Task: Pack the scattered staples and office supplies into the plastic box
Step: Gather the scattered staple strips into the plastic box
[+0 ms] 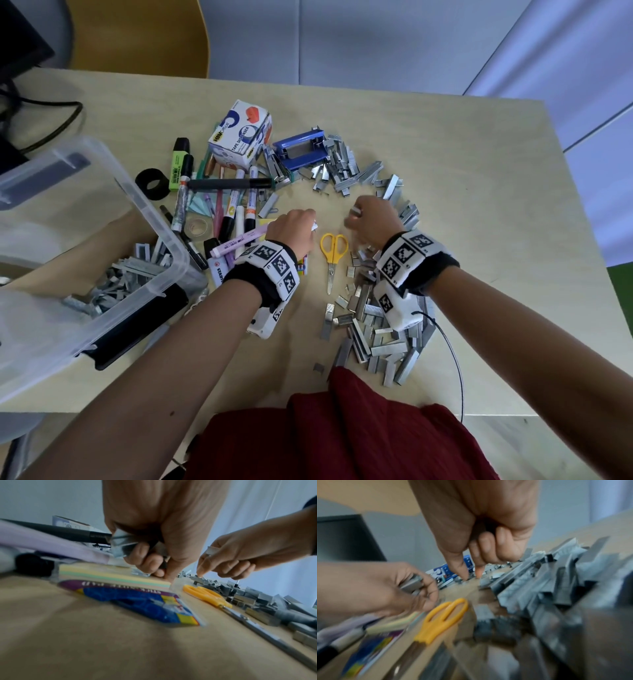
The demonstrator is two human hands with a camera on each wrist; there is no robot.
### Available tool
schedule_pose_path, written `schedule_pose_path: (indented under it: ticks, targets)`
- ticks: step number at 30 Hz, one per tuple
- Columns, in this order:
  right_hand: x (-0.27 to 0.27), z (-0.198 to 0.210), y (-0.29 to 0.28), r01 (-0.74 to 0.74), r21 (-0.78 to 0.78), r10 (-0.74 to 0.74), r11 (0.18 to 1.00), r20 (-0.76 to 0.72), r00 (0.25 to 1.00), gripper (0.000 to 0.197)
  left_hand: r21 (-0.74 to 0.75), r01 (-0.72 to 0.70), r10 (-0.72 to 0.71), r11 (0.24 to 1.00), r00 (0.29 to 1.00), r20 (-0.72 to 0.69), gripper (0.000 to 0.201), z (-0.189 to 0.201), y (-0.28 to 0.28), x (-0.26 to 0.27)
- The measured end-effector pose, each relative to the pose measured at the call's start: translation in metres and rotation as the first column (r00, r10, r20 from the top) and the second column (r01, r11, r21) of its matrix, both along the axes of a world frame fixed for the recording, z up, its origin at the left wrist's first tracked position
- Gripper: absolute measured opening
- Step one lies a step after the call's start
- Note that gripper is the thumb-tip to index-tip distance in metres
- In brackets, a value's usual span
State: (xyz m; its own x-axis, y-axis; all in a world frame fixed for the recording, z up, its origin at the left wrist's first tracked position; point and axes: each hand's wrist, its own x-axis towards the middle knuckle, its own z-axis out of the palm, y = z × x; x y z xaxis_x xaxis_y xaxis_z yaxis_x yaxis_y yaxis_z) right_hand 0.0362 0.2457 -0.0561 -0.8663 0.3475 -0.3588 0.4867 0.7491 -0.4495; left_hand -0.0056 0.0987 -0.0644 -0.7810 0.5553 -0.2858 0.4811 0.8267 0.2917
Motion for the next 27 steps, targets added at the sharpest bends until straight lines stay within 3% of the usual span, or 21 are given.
schedule_pose_path:
  ticks: [2,4,9,15,18,20,22,23,24,26,27]
  targets:
    - [-0.004,0.003,0.009,0.098,-0.021,-0.099,0.995,-0.064,0.993,0.023,-0.005,0.01,-0.011,1.0,1.0,-0.015,0.022,-0.001,0.0,0.0]
    - [-0.007,0.004,0.014,0.104,0.006,-0.104,0.995,-0.055,0.993,0.027,0.006,0.01,-0.01,1.0,1.0,-0.022,0.02,-0.002,-0.001,0.0]
    - [-0.007,-0.003,0.008,-0.102,0.174,0.084,0.979,0.112,0.99,0.034,0.016,-0.044,0.044,0.999,0.999,0.001,0.029,-0.001,0.002,0.001]
    - [-0.003,-0.006,-0.007,-0.243,0.319,0.215,0.916,0.12,0.969,0.028,-0.105,-0.013,0.01,0.994,0.999,-0.031,0.024,0.005,0.009,0.003]
    - [0.001,-0.007,-0.007,-0.264,0.351,0.251,0.898,0.085,0.964,0.022,-0.063,-0.049,0.051,0.997,0.998,0.041,0.026,0.006,0.007,0.001]
    - [0.001,-0.011,-0.001,-0.167,0.218,0.167,0.962,0.019,0.986,0.018,0.071,-0.17,0.155,0.983,0.971,0.18,0.025,0.003,0.005,-0.004]
    - [0.0,-0.009,0.006,0.069,-0.157,-0.079,0.985,-0.055,0.995,0.015,0.279,-0.409,0.257,0.869,0.854,0.453,0.018,0.002,0.002,-0.008]
    - [-0.001,-0.006,0.011,0.21,-0.396,-0.244,0.894,-0.034,0.969,0.02,0.343,-0.563,0.272,0.752,0.739,0.617,0.022,0.002,0.0,-0.009]
    - [0.0,-0.003,0.016,0.327,-0.614,-0.384,0.719,0.042,0.922,0.024,0.358,-0.701,0.256,0.617,0.609,0.75,0.027,0.003,-0.002,-0.01]
    - [0.004,0.005,0.024,0.426,-0.867,-0.521,0.26,0.246,0.818,0.024,0.308,-0.874,0.138,0.376,0.382,0.914,0.03,0.008,-0.007,-0.009]
    - [0.006,0.009,0.027,0.419,-0.904,-0.529,0.086,0.315,0.788,0.018,0.273,-0.914,0.06,0.299,0.304,0.951,0.029,0.01,-0.008,-0.008]
